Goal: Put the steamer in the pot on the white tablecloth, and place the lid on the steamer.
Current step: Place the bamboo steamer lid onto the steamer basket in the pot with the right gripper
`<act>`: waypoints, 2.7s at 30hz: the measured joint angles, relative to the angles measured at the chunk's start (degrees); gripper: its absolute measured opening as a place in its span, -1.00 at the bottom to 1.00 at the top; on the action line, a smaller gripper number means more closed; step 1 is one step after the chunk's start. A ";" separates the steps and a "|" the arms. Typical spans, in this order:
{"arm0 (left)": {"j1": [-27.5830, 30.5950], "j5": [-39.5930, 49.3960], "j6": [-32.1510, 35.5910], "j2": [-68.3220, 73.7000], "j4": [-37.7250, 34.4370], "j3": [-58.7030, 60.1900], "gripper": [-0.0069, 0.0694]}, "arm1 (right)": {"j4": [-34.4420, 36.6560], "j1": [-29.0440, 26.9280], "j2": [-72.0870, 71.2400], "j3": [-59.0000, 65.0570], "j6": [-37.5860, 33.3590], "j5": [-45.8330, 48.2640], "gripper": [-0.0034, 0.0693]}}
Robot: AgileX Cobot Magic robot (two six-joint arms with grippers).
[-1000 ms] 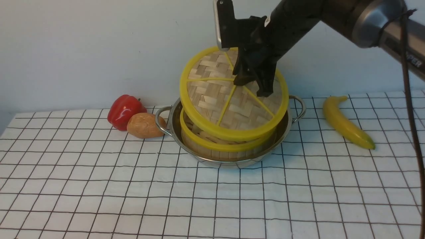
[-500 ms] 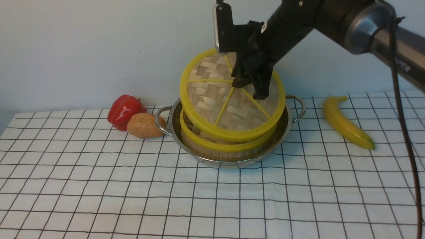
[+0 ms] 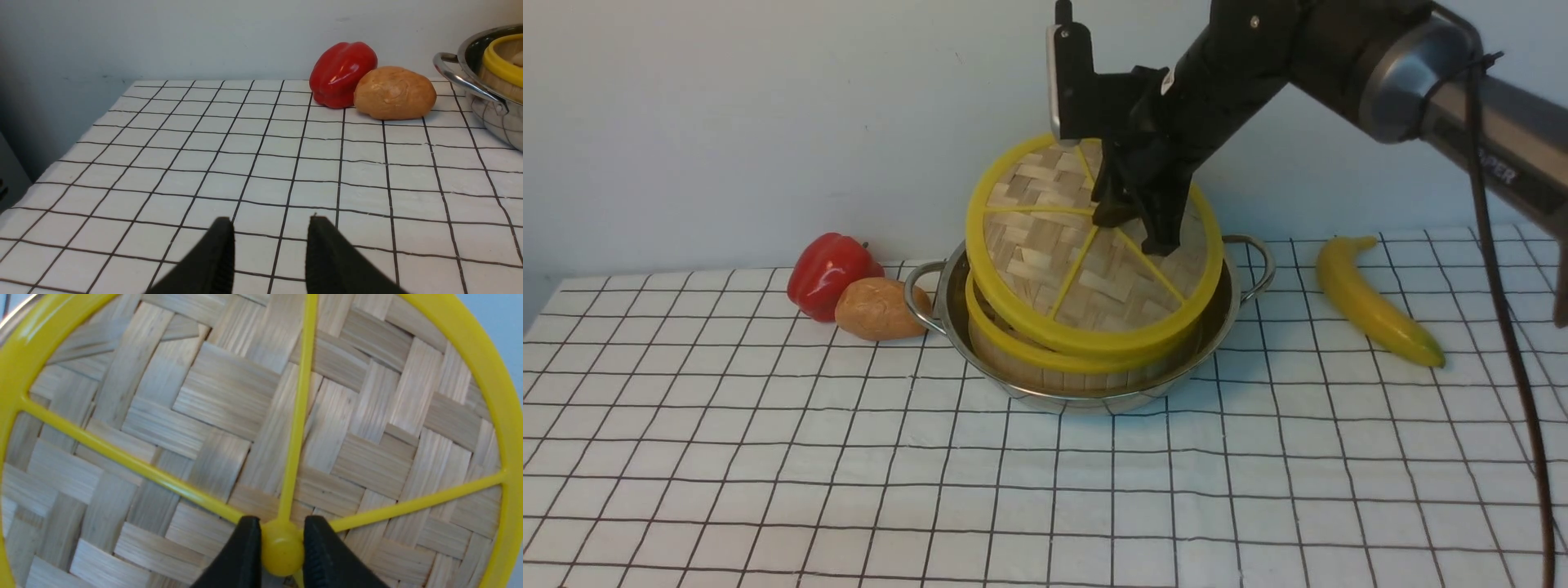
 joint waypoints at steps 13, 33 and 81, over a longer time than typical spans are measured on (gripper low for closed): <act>0.00 0.00 0.00 0.00 0.00 0.00 -0.18 | -0.49 0.00 1.99 0.00 -0.63 -0.46 -0.51; 0.00 0.00 0.00 0.00 0.00 0.00 -0.18 | 0.84 0.00 1.99 0.00 -4.80 -2.12 -0.51; 0.00 0.00 0.00 0.00 0.00 0.00 -0.18 | 2.12 0.00 5.70 0.00 -6.65 -6.61 -0.51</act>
